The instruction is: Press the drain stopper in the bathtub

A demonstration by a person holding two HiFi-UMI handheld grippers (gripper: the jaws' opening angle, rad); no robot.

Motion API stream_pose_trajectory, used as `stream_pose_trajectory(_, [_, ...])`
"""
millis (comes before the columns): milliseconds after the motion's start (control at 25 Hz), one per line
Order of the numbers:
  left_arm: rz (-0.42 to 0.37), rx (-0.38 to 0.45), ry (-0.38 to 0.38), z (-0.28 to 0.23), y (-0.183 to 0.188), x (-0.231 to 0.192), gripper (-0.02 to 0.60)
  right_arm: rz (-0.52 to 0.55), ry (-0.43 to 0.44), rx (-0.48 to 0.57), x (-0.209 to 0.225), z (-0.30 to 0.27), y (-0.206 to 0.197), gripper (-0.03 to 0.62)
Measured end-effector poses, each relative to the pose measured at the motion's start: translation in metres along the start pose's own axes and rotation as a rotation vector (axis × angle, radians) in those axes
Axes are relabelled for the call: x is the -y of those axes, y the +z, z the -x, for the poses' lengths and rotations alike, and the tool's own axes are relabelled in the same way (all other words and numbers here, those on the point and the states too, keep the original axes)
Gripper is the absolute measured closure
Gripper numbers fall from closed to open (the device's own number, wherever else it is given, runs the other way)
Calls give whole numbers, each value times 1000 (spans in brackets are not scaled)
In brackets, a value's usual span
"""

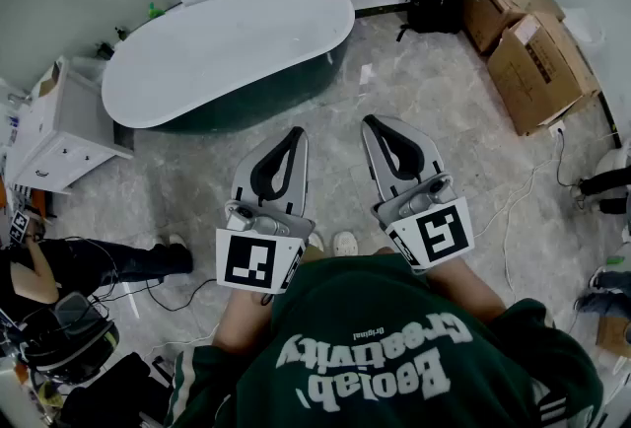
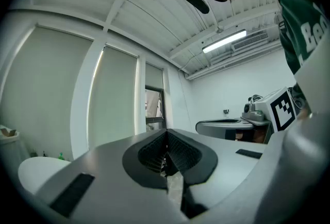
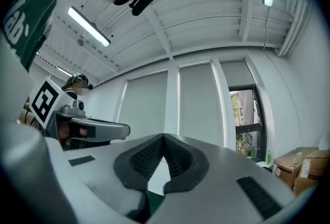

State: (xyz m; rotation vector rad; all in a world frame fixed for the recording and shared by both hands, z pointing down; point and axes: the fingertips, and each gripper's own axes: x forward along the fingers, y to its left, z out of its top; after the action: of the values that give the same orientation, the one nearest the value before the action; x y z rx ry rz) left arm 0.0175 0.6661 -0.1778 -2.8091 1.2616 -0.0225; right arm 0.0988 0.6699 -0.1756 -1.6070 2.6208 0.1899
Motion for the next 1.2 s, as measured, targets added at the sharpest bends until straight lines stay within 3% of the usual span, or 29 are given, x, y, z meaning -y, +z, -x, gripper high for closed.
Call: stream_pose_trajectory(1200, [-5, -9, 2, -32, 0, 3, 575, -41, 31, 1, 22, -8, -11, 583])
